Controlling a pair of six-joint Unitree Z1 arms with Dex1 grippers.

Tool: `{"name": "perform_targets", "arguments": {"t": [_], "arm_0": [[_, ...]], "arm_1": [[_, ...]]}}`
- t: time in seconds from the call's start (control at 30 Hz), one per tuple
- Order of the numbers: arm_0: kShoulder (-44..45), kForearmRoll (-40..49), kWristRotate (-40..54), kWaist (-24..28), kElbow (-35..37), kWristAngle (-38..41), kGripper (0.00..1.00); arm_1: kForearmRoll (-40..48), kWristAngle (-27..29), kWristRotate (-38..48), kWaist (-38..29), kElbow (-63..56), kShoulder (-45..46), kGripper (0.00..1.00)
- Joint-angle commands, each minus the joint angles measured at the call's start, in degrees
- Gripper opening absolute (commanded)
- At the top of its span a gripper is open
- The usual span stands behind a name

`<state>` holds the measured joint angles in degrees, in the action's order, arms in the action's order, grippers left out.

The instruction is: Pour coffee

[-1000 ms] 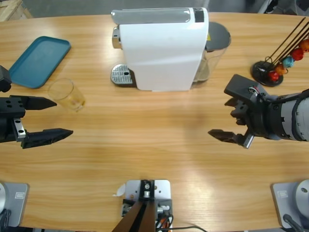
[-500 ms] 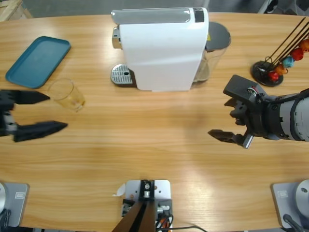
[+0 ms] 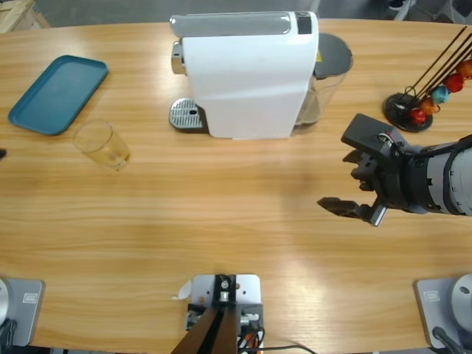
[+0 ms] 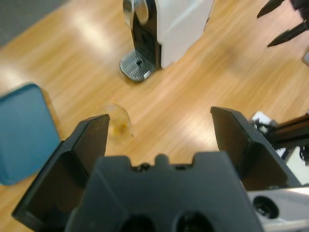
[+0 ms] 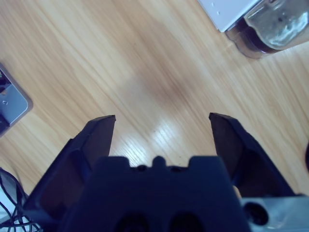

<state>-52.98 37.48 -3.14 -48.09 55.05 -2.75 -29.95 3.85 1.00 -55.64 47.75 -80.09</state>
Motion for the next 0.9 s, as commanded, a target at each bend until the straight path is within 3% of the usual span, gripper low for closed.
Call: {"name": "perform_targets", "arguments": {"t": [0.03, 0.17, 0.33, 0.5, 0.67, 0.9], "arm_0": [[-7.91, -6.86, -0.31, 6.66, 5.86, 3.33, 0.824], [-13.02, -15.05, -8.71, 16.39, 5.72, 17.55, 0.83], [-20.72, -24.3, -19.68, 23.23, 5.51, 35.16, 0.83], [-27.56, -33.67, -33.09, 30.23, 5.51, 47.94, 0.83], [-32.92, -39.01, -39.7, 32.55, 5.51, 51.37, 0.83], [-36.28, -39.66, -40.02, 32.62, 2.43, 56.08, 0.826]], "arm_1": [[-0.46, 0.14, 1.37, -0.61, -0.32, -1.82, 0.857], [-0.55, 0.19, 1.37, -0.61, 0.03, -2.6, 0.858], [-0.55, 0.14, 1.37, -0.61, 0.06, -2.44, 0.857], [-0.55, 0.19, 1.37, -0.61, 0.06, -2.35, 0.858], [-0.57, 0.19, 1.28, -0.61, 0.06, -2.35, 0.858], [-0.64, 0.11, 1.19, -0.61, 0.06, -2.58, 0.858]]}}
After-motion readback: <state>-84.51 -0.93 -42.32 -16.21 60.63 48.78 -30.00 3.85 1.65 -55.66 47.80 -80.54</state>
